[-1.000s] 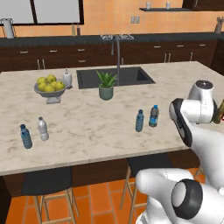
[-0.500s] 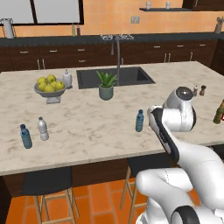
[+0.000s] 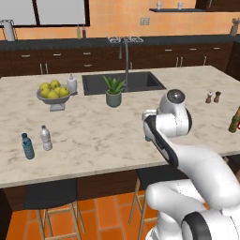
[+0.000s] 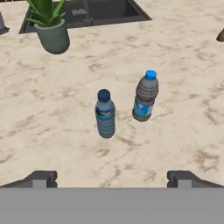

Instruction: Move the plastic bottles in the middle to the plastics group, and the glass bottles in the middle to the glass group.

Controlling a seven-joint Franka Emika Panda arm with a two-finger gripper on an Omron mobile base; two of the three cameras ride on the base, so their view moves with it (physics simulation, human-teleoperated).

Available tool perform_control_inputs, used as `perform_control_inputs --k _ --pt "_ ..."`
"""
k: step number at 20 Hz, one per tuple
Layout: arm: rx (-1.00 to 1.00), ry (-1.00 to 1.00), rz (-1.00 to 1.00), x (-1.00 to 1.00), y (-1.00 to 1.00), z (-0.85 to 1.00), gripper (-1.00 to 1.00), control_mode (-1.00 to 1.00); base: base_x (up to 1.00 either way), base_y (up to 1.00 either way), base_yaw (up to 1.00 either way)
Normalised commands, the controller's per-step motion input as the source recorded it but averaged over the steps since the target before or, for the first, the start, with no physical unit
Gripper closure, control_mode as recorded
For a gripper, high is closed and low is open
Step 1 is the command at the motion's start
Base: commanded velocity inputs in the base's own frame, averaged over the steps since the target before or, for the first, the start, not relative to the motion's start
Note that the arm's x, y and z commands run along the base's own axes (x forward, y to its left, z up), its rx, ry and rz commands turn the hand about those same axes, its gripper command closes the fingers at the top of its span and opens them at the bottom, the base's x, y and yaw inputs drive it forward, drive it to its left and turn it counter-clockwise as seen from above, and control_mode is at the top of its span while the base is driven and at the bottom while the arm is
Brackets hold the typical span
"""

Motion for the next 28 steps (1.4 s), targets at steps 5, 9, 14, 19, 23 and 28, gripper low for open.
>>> perform_control_inputs --k 5,9,14,19,23,28 --pt "0.01 0.06 0.0 0.25 -0.02 -0.1 -1.0 -1.0 0.0 0.0 0.0" --pt "0.12 0.0 0.05 0.09 -0.08 -0.16 -1.0 -1.0 0.0 0.0 0.0" --pt "0.1 0.02 0.03 0.15 -0.01 -0.27 -1.0 -1.0 0.0 0.0 0.0" --pt "0.0 0.09 0.01 0.38 0.0 -0.09 -1.0 -1.0 0.0 0.0 0.0" --pt "0.0 0.04 0.0 0.23 0.0 -0.2 -1.0 -1.0 0.0 0.0 0.0" --pt "-0.01 0.01 0.0 0.25 0.0 -0.3 -1.0 -1.0 0.0 0.0 0.0"
